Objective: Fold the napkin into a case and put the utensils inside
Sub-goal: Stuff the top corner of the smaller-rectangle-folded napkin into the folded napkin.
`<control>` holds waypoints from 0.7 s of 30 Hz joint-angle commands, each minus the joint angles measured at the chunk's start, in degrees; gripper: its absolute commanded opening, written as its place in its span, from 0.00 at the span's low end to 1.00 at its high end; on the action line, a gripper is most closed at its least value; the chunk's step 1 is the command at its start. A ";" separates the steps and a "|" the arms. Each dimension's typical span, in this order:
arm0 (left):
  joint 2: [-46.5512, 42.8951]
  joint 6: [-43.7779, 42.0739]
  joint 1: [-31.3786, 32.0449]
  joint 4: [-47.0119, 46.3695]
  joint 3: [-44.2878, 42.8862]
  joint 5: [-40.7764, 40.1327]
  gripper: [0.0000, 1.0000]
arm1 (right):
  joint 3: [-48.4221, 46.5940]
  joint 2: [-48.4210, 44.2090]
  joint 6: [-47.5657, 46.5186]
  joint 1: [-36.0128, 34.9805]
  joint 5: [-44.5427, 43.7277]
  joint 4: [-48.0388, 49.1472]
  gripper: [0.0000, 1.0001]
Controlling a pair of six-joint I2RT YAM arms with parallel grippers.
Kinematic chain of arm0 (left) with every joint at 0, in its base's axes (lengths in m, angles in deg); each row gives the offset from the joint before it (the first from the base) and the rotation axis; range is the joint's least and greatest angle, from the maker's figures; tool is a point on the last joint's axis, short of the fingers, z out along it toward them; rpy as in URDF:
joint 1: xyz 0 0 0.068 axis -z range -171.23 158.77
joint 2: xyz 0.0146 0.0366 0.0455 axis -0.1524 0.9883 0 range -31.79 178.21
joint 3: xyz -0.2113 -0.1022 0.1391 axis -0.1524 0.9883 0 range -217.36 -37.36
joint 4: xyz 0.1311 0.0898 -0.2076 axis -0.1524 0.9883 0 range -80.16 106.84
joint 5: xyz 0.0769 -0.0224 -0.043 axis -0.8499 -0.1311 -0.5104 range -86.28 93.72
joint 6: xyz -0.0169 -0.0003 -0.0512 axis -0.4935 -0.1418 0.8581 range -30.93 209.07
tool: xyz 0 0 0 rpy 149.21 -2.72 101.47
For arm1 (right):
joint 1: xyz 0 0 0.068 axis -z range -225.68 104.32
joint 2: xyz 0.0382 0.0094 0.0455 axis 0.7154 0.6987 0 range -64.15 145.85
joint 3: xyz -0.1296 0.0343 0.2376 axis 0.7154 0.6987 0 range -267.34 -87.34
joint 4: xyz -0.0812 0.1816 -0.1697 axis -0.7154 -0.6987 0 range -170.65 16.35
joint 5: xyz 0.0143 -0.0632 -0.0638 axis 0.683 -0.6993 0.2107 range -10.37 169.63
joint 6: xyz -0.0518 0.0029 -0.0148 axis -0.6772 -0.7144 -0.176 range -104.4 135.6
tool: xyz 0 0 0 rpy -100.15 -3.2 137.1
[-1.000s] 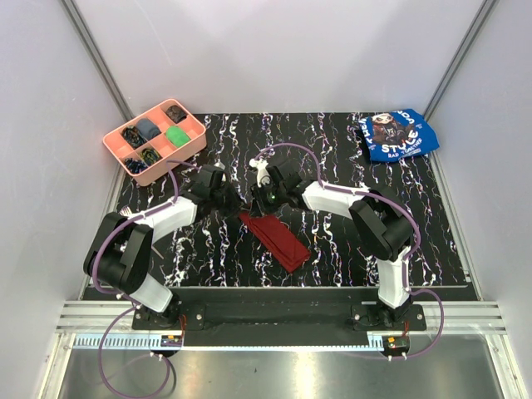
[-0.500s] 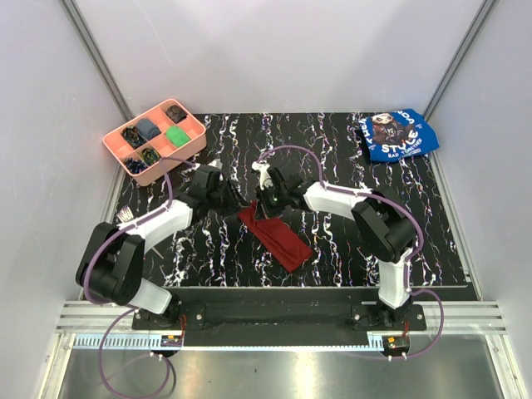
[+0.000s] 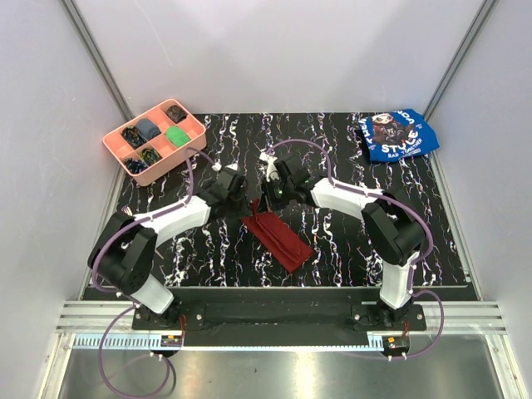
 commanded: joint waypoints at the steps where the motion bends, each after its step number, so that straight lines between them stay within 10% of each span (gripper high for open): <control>1: 2.47 -3.26 2.52 2.20 -5.42 -8.32 0.30 | -0.86 -3.45 2.43 0.85 1.66 -0.33 0.00; 21: 10.66 -2.12 6.31 7.21 -11.05 -15.26 0.23 | -0.25 -2.14 2.96 1.29 3.78 -0.77 0.00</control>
